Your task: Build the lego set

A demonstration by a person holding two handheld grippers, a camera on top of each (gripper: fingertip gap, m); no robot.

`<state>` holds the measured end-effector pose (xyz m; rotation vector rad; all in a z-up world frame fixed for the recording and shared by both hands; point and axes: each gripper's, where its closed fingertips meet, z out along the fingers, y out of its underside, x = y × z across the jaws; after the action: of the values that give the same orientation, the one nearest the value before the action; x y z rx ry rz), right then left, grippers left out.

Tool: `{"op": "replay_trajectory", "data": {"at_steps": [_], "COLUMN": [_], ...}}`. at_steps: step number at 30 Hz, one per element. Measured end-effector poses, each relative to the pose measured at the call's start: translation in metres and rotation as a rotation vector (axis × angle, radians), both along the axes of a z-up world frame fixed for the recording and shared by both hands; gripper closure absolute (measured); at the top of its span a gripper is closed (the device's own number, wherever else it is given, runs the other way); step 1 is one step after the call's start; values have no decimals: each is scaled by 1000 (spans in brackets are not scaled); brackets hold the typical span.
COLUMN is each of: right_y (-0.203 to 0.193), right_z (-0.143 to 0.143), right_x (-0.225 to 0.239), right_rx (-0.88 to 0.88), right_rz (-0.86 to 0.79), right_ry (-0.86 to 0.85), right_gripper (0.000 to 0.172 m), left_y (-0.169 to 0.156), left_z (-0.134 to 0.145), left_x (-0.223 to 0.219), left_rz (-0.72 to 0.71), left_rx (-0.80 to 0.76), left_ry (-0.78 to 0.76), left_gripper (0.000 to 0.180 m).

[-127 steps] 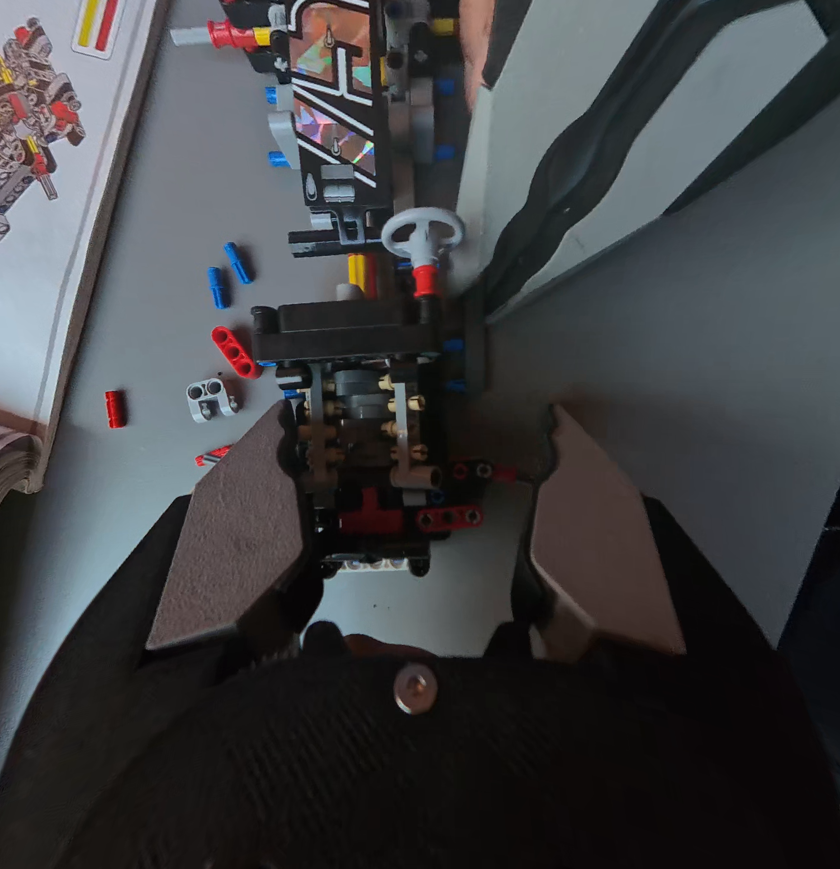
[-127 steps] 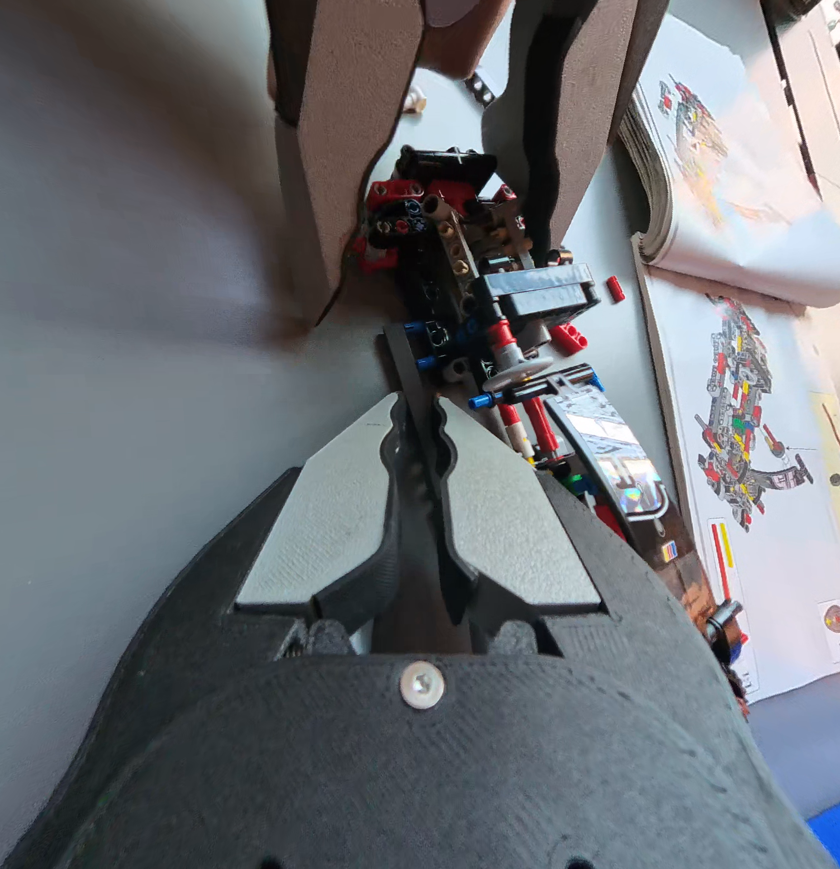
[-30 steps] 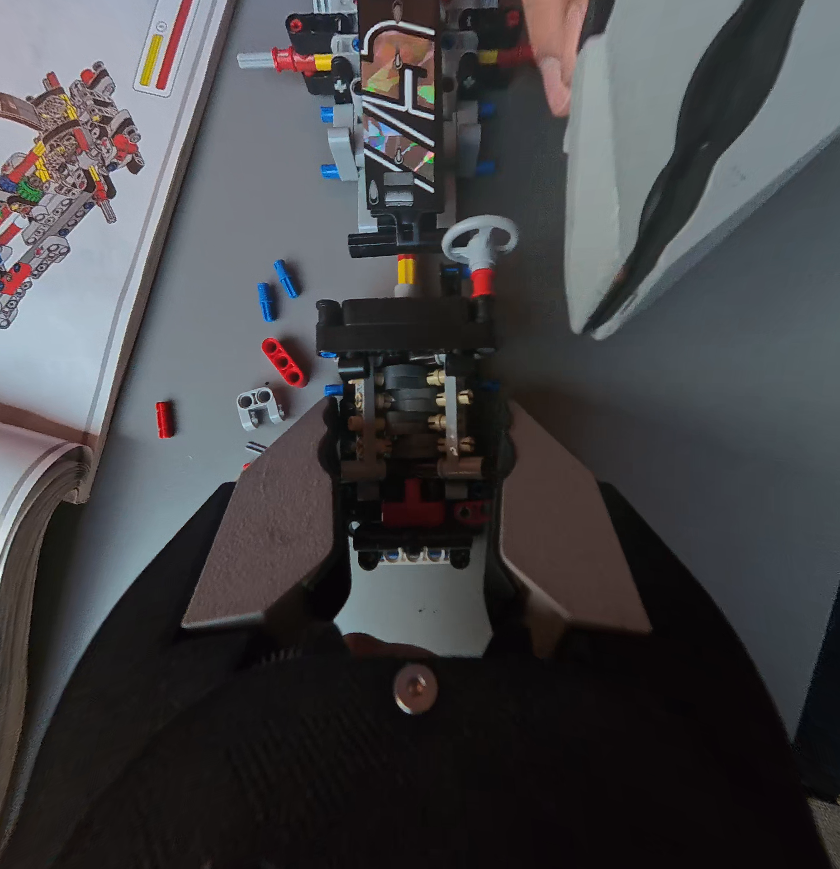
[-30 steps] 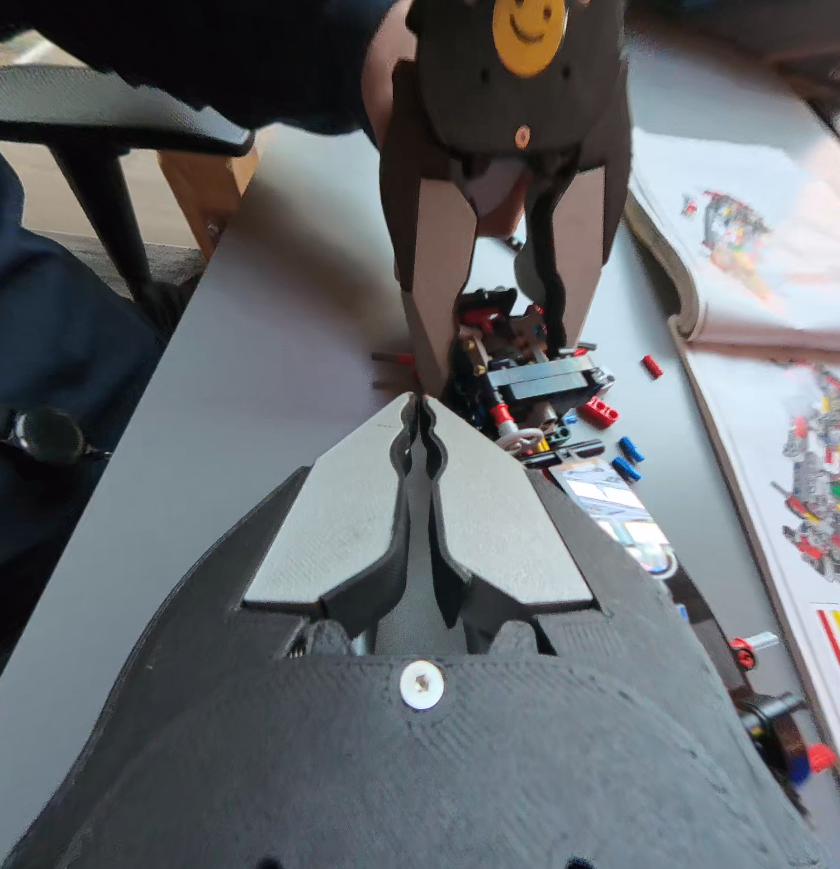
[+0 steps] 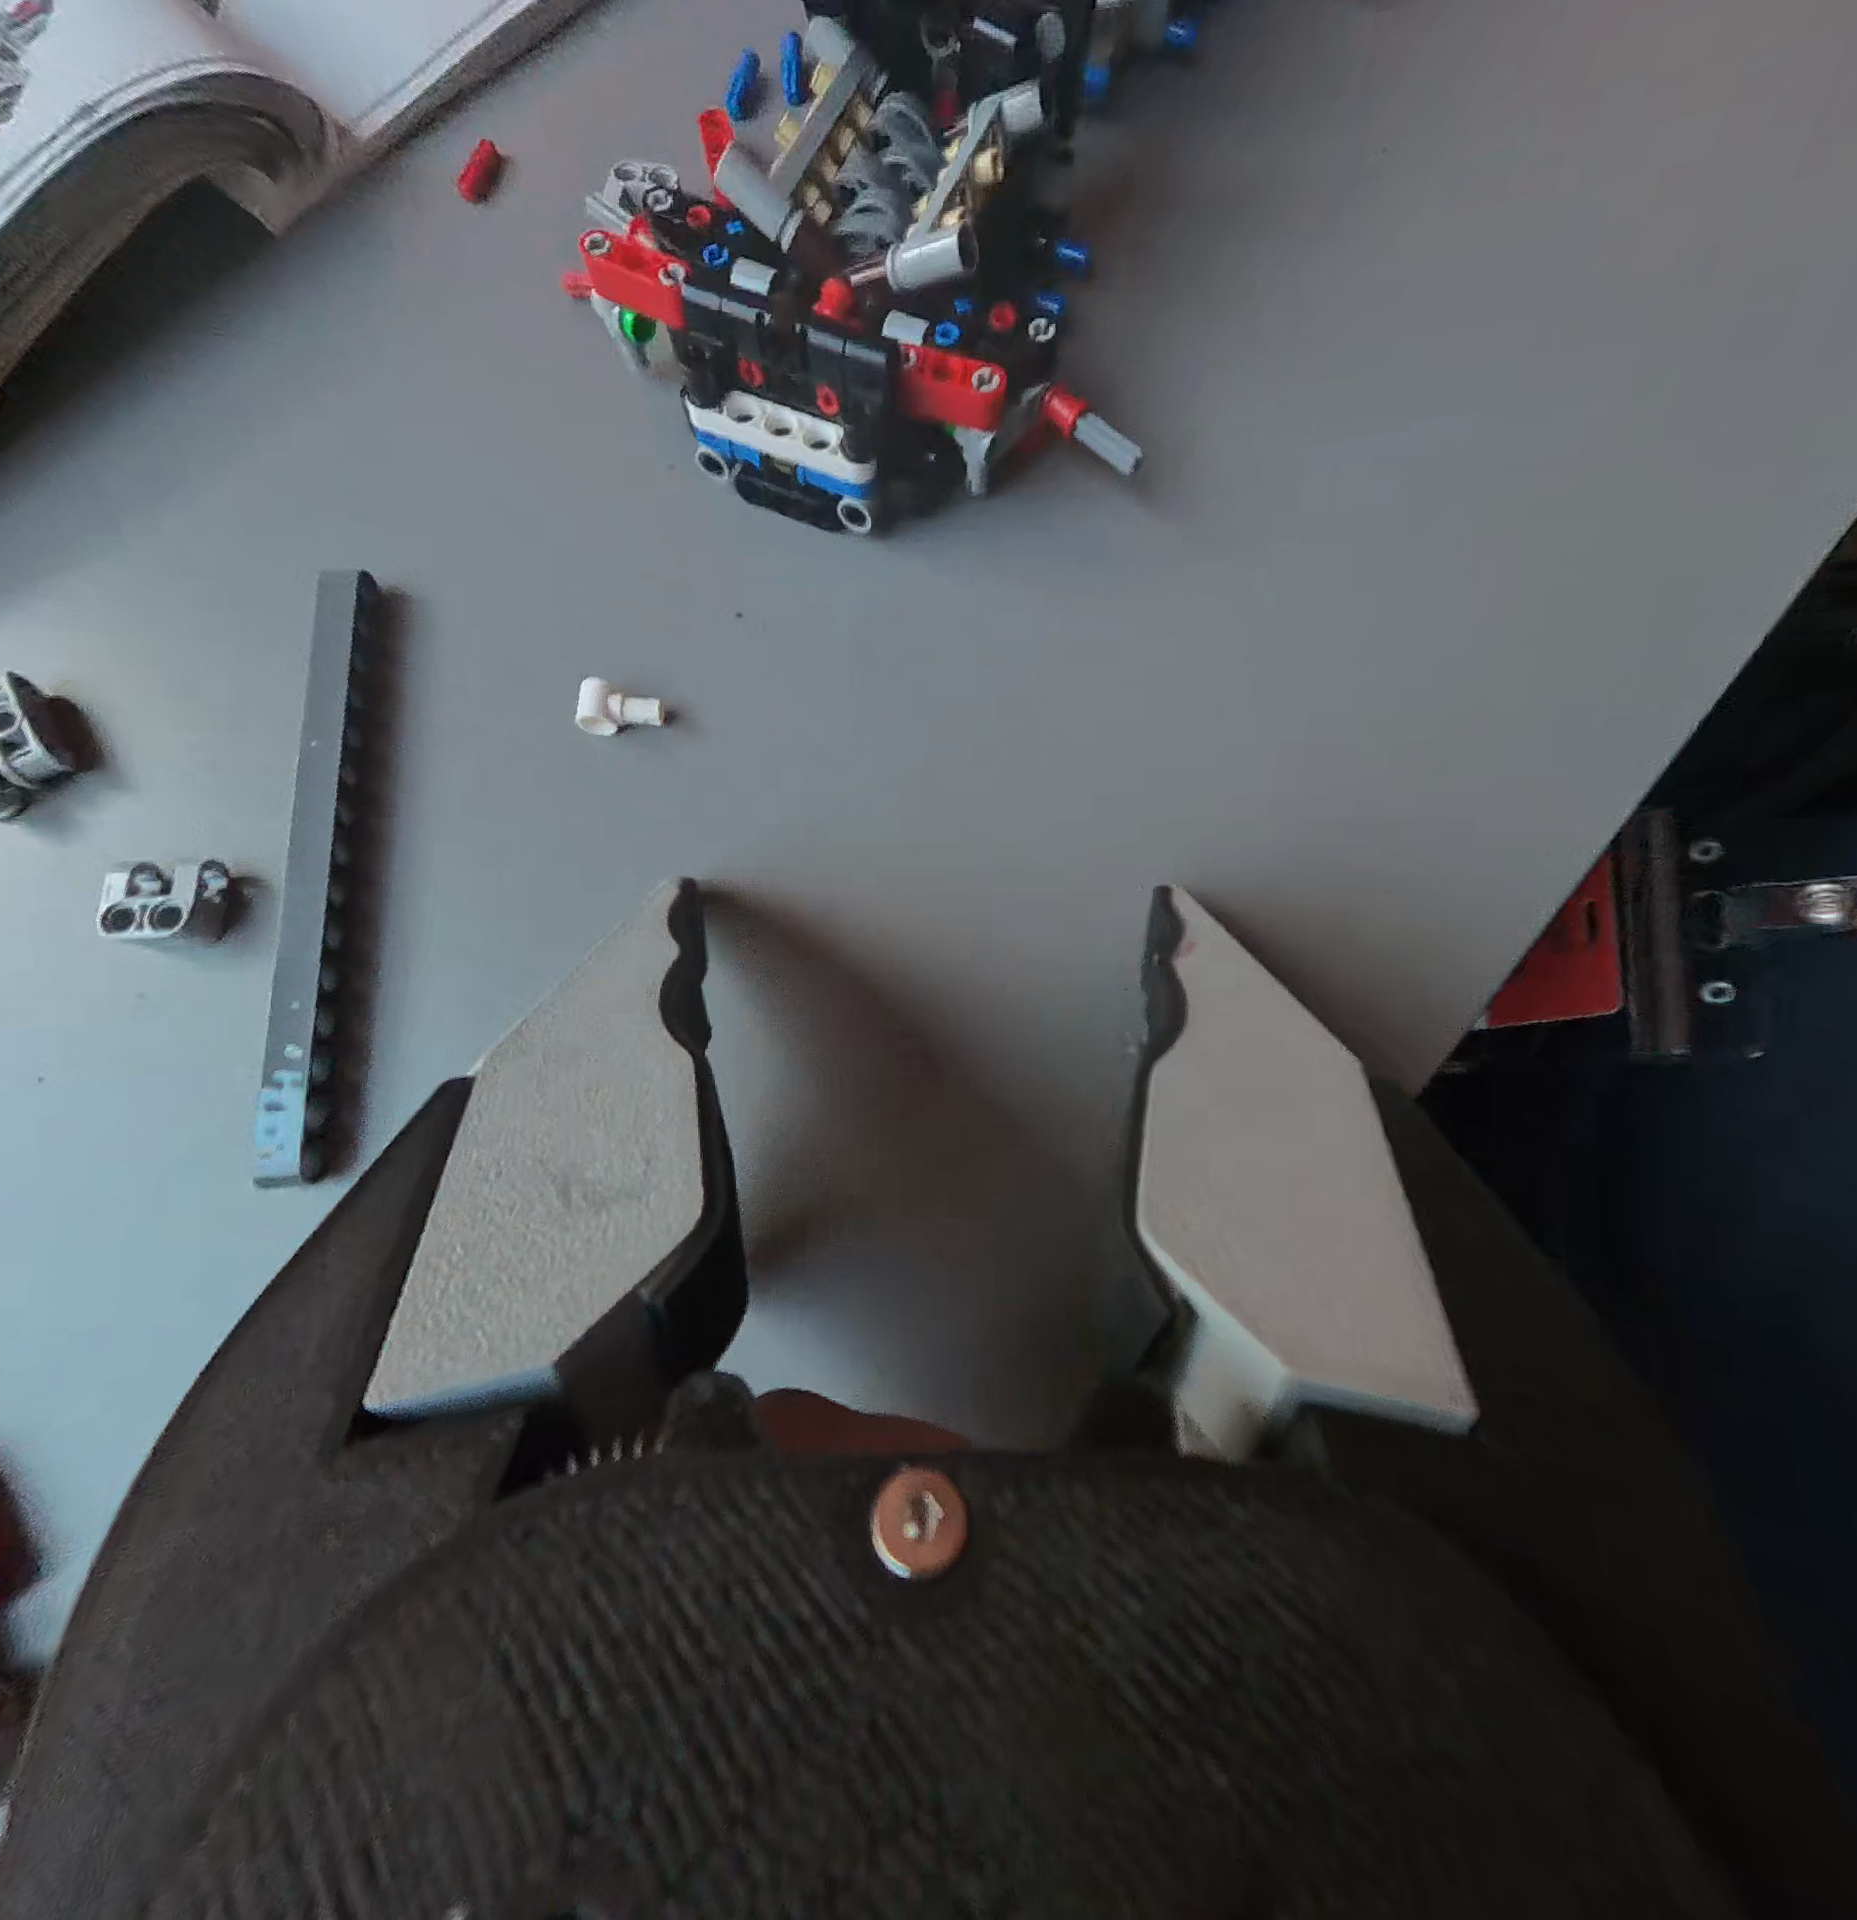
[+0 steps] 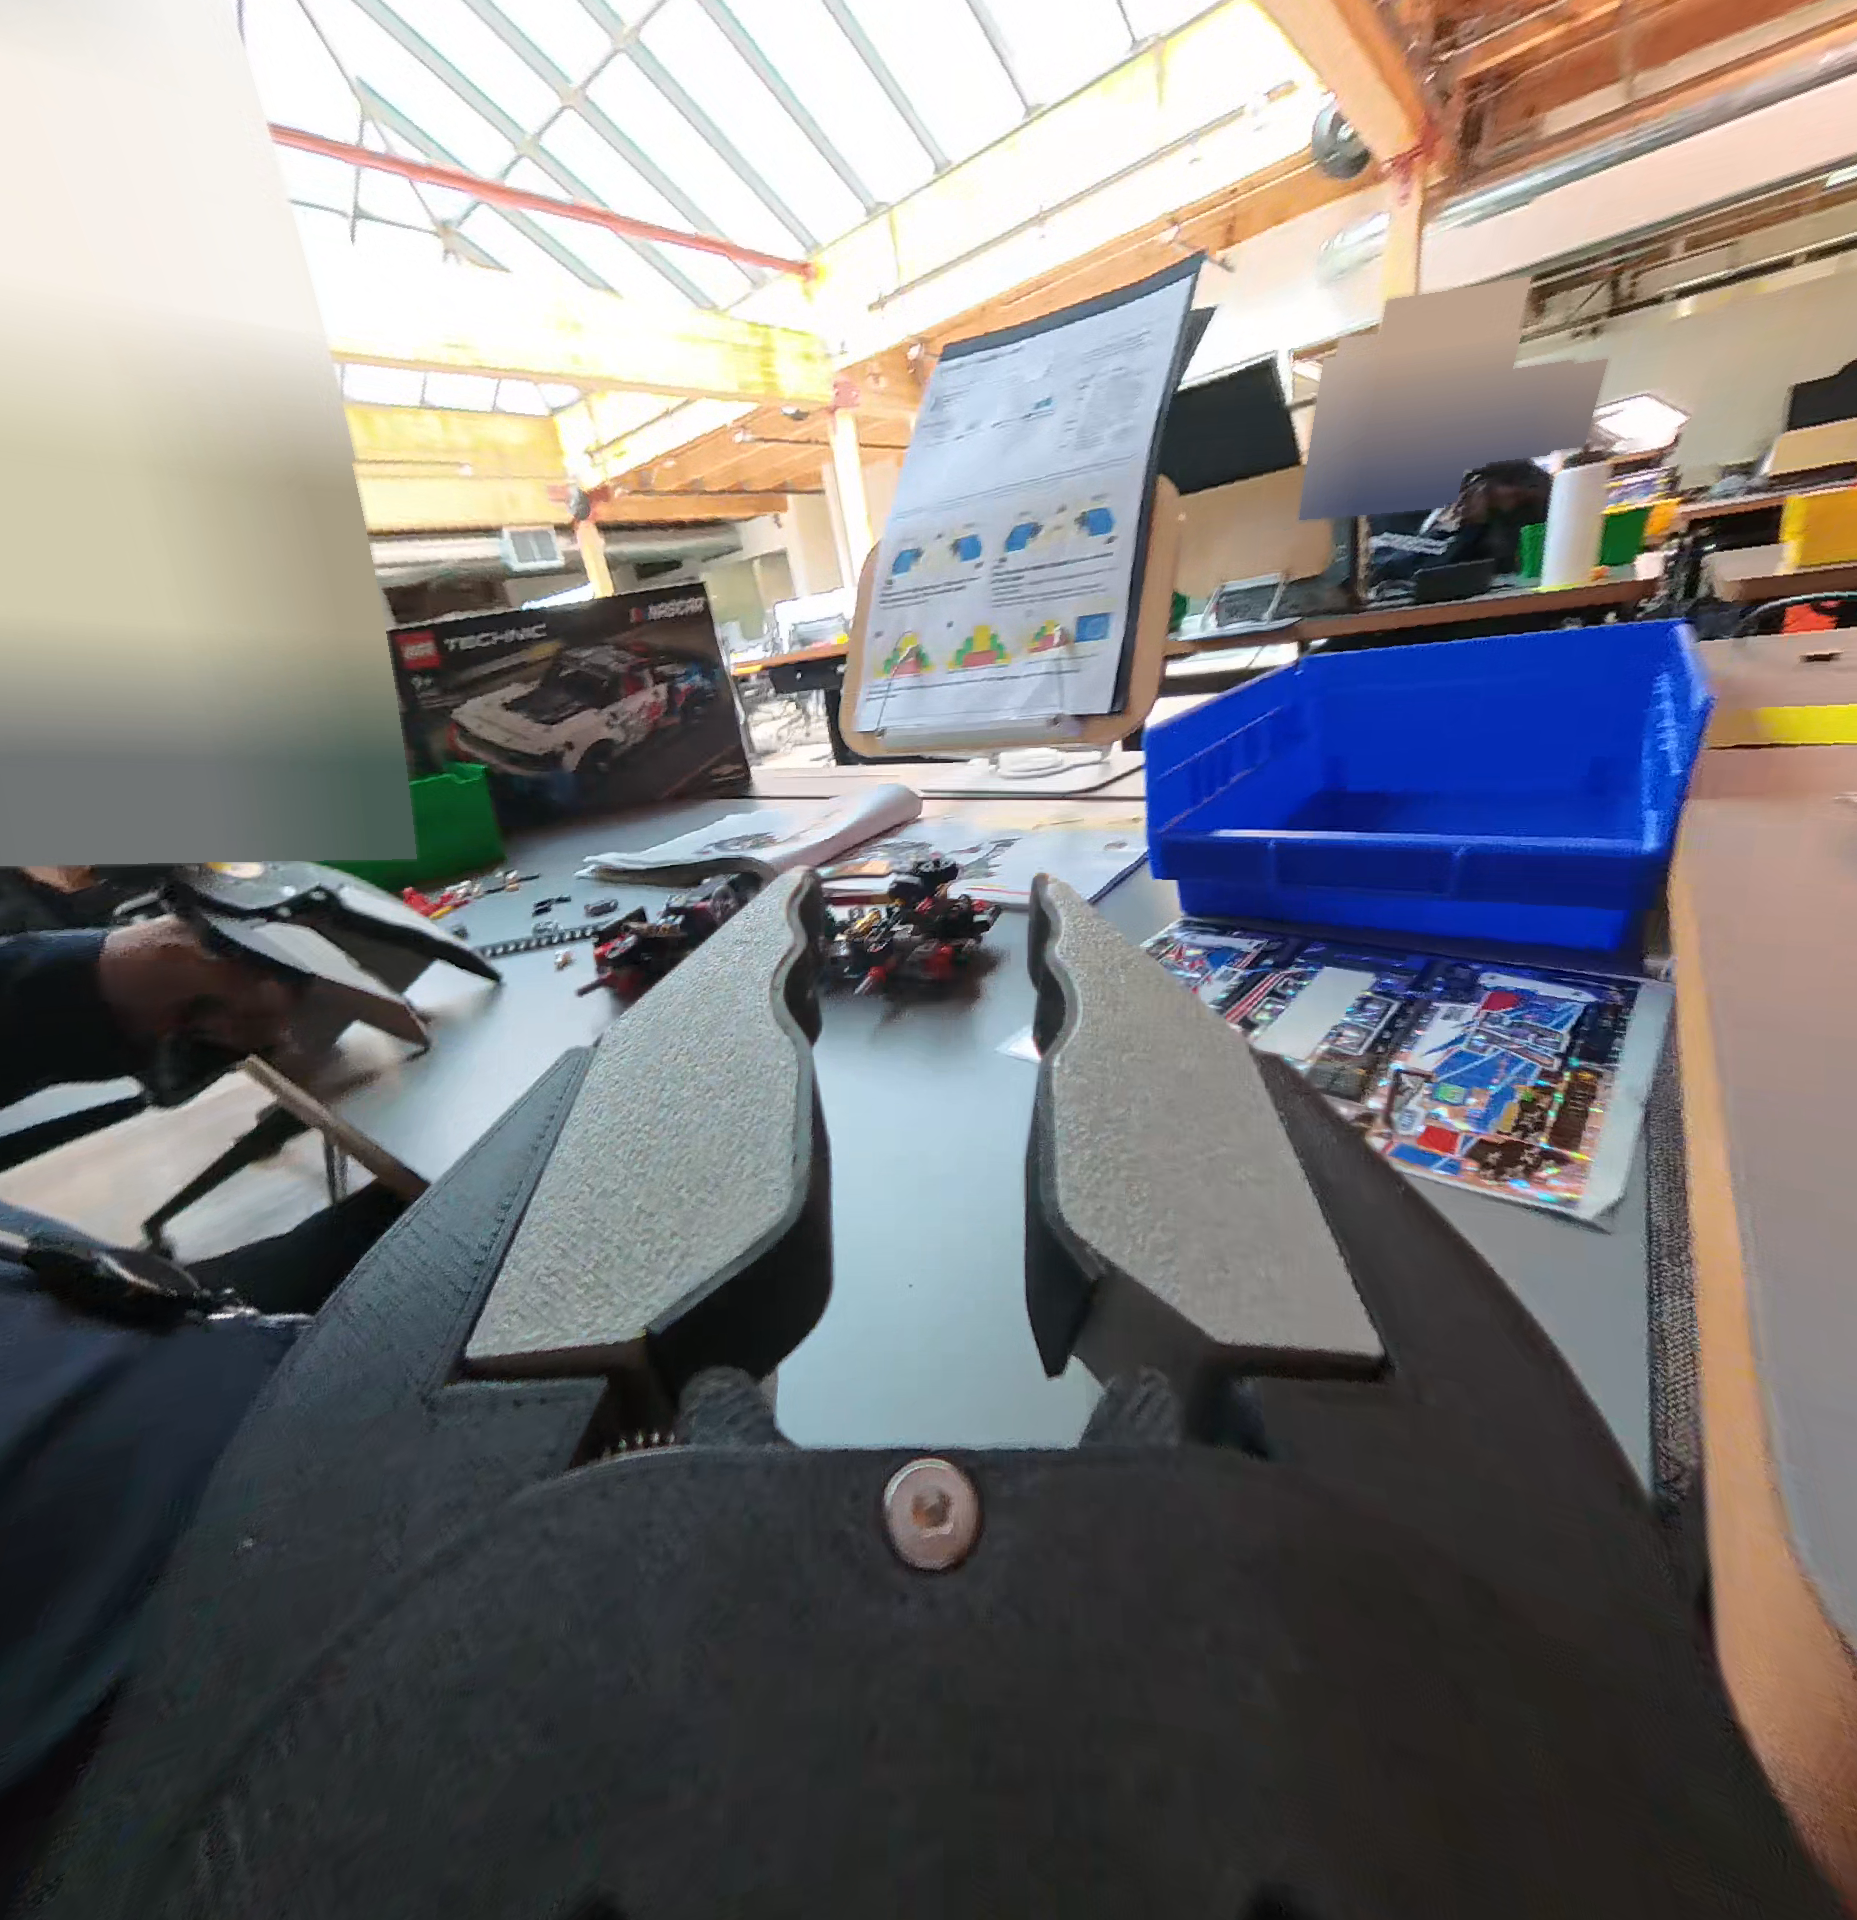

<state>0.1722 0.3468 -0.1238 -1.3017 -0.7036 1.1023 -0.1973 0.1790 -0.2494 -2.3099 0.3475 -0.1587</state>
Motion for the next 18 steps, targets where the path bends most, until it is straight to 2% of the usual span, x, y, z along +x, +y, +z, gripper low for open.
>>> {"op": "replay_trajectory", "data": {"at_steps": [4,8,11,12,14,18], "right_y": [3,-15,-49,-64,-94,-154], "right_z": [10,11,3,-3,-18,-45], "right_x": [14,25,46,55,74,112], "right_rx": [4,34,29,17,-12,-48], "right_rz": [-37,-57,-63,-60,-72,-72], "right_ry": [64,31,22,5,-63,-199], "right_gripper": [138,138,137,137,137,138], "left_y": [3,2,1,1,-2,-37], "left_z": [1,2,0,1,3,22], "left_x": [6,5,9,12,14,78], "left_rz": [-17,-9,-28,-36,-13,-52], "left_rx": [0,12,23,27,52,206], "left_ry": [-36,-50,6,4,27,-49], "left_gripper": [92,96,98,103,102,107]}}
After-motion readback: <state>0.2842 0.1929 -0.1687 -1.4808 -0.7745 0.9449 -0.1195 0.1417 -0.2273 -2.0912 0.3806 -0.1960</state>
